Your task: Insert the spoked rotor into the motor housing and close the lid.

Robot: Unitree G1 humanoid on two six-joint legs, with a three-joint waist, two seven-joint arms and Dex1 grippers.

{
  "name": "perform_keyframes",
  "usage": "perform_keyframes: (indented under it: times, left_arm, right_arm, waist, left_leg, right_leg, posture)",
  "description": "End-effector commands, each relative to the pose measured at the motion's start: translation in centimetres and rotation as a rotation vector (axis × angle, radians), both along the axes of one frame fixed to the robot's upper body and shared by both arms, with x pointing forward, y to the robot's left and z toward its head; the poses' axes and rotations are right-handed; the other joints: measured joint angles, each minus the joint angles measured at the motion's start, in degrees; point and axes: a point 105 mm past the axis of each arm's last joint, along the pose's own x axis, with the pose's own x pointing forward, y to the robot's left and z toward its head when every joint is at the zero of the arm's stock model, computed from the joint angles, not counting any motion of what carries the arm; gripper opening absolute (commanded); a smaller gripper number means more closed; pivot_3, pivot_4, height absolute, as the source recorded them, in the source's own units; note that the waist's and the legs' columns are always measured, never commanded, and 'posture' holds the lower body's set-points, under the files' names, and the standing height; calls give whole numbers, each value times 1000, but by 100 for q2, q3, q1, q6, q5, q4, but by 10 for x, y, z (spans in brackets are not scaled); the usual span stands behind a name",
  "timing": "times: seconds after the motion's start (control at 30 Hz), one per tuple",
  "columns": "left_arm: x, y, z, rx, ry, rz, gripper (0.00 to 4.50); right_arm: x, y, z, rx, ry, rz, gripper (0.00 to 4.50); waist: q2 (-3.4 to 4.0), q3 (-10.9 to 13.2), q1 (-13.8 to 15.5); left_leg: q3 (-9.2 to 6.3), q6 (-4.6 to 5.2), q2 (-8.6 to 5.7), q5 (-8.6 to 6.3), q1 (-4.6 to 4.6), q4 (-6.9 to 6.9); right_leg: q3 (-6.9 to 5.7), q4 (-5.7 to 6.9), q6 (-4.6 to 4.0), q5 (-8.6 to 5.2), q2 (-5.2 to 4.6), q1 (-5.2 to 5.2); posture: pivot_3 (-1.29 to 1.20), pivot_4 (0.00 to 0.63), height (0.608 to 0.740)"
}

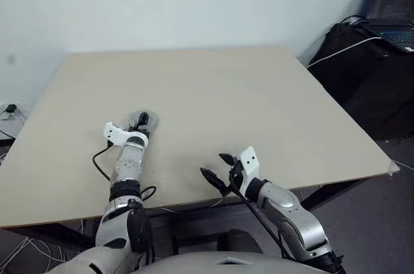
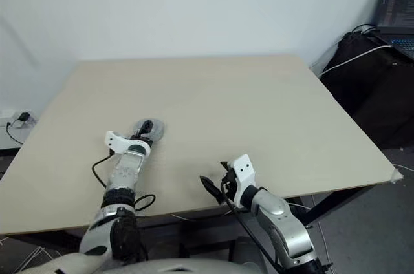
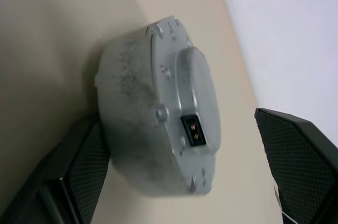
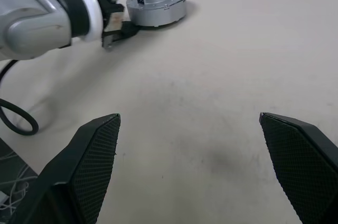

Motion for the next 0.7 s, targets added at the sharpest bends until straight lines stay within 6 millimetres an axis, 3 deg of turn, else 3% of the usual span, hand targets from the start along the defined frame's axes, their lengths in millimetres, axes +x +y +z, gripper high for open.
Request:
perform_keyframes:
  times: [0.03,0.2,0.37,0.53,0.7]
  left_arm:
    - [-25,10,-10,25,68,-2,4489]
    - [-60,-4,-4,197,36,-284,4489]
    - [-93,-17,5,515,-40,-533,4489]
    - [-111,-36,20,877,-180,-595,4489]
    - [-125,-54,23,1030,-253,-530,4489]
  right_arm:
    - [3,2,9,27,-8,0,4500]
    - [0,3,6,33,29,-4,4500]
    - [0,-1,-1,37,79,-36,4500]
    - [7,-13,2,-18,-51,-108,4500]
    - [14,-39,4,-106,-259,-297,4500]
  waist:
    - [4,-3,-21]
    - [20,-7,-41]
    - [40,-4,6]
    - [60,11,104]
    - [69,13,131]
  left_leg:
    - [-1,-2,1,0,5,0]
    - [7,-42,10,-23,52,-5]
    - [12,-45,15,-26,50,-8]
    - [17,-42,22,-28,38,-15]
    - [16,-42,22,-28,4,-24]
  right_leg:
    - [-1,5,-4,-2,1,3]
    - [0,9,-12,-10,1,7]
    - [0,11,-12,-10,-14,-2]
    - [-5,9,-5,-7,-40,-18]
    - [-7,4,-4,-8,-40,-56]
  posture:
    - [0,0,740]
    - [0,0,740]
    - [0,0,740]
    - [0,0,740]
    - [0,0,740]
